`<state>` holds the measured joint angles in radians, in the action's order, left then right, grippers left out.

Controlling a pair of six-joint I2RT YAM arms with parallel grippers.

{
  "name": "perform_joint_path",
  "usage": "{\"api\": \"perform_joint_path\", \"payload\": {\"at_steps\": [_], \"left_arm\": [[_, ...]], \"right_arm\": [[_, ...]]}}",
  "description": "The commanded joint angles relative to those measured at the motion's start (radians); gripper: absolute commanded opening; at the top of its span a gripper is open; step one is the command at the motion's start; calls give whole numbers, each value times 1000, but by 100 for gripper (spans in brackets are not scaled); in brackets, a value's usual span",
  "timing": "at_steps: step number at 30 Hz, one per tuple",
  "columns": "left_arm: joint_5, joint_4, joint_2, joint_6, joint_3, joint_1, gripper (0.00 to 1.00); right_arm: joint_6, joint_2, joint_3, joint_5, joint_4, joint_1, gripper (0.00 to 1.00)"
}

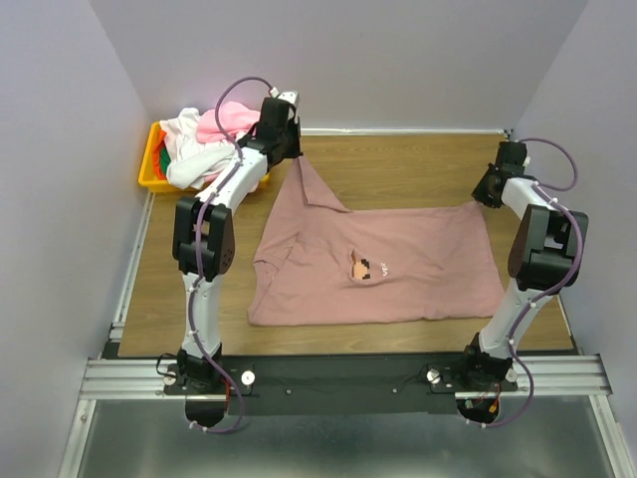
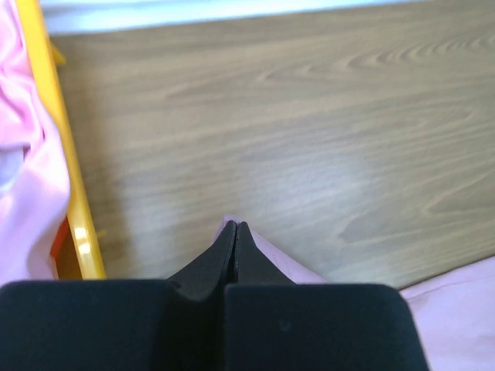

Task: Fold and stack the t-shirts
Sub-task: Fold the tshirt

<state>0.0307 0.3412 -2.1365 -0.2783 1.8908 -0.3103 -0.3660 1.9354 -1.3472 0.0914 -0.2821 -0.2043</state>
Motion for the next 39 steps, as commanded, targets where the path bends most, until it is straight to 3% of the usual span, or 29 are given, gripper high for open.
{"api": "perform_joint_path", "payload": {"at_steps": [1, 6, 9, 18, 30, 39], "left_arm": [[51, 38, -83, -13, 141, 34, 0], [74, 78, -132, -28, 289, 57, 0], [87, 56, -97, -36, 262, 63, 0], [163, -241, 291, -105, -371, 68, 0], [195, -400, 648, -174, -807, 68, 0], [166, -441, 826, -208, -1003, 68, 0]], "right_arm": [[-8, 5, -94, -56, 0, -7, 0], [9, 37, -168, -84, -2, -7, 1], [22, 33, -173, -114, -2, -7, 0], [56, -91, -29, -96, 20, -7, 0], [50, -243, 160, 39, 32, -7, 0], [41, -300, 255, 123, 50, -9, 0]]}}
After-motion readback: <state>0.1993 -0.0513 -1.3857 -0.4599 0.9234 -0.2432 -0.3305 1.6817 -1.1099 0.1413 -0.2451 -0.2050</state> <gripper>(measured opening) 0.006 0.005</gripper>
